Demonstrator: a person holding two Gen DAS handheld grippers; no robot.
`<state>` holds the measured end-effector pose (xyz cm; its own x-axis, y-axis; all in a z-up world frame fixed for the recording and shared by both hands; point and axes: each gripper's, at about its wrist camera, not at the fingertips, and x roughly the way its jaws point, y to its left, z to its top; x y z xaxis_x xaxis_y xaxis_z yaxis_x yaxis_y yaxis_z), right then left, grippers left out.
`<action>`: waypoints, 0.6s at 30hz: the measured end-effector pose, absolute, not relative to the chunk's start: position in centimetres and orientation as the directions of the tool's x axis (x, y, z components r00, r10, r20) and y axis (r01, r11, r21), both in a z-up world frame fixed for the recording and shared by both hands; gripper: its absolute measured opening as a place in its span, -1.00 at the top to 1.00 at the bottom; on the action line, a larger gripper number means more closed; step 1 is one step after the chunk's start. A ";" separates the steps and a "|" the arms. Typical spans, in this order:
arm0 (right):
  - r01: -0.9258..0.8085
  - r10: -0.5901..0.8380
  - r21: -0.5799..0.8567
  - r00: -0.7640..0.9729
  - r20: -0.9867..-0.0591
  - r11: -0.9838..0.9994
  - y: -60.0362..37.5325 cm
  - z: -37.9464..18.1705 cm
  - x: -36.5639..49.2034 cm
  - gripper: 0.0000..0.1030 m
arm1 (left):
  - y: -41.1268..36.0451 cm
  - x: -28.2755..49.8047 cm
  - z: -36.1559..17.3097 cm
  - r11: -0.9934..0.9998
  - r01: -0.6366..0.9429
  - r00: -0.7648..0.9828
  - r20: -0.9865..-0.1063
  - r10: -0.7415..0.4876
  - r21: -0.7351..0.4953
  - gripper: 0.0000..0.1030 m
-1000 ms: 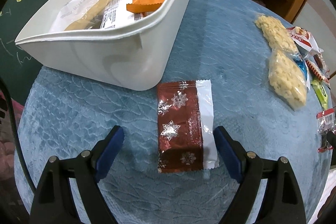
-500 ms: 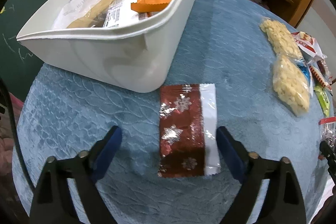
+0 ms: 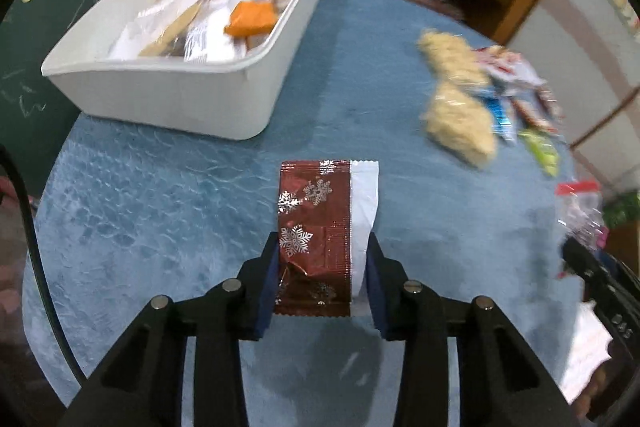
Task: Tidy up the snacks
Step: 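Carry both packs over the white box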
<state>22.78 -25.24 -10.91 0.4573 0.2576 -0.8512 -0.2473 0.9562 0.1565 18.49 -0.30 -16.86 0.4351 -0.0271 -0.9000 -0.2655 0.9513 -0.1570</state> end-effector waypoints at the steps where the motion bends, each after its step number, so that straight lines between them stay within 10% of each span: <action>1: -0.264 0.273 0.162 0.466 -0.842 0.951 -24.5 -9.9 22.2 0.07 | -0.2 18.0 -15.7 0.953 -0.243 0.453 -0.890 -0.056 -0.184 0.29; 18: -0.419 0.465 0.241 0.592 -0.658 0.875 -11.0 8.2 24.3 0.07 | 17.2 20.6 6.1 0.980 -0.161 0.689 -0.724 0.030 -0.112 0.28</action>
